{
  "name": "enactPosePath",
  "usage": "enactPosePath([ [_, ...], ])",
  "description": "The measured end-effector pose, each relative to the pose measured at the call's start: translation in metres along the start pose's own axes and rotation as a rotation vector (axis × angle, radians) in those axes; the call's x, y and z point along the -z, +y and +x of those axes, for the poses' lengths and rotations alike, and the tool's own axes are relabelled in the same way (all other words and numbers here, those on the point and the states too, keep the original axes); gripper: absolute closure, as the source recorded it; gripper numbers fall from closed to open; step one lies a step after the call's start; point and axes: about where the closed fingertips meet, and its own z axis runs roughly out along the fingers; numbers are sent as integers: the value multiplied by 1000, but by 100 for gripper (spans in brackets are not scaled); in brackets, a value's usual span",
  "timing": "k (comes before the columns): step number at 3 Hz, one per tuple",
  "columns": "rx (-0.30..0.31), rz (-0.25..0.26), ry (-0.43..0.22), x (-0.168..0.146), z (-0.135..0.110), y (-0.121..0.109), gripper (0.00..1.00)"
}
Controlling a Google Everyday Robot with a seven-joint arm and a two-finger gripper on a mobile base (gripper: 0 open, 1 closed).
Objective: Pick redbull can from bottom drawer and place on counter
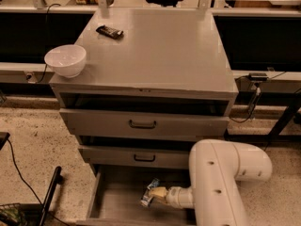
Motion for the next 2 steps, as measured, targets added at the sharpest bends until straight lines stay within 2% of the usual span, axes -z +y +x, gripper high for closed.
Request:
enactPosePath([
  [1, 104, 122, -10, 20, -16, -25, 100],
  [2, 207, 194, 17, 46, -33, -60, 100],
])
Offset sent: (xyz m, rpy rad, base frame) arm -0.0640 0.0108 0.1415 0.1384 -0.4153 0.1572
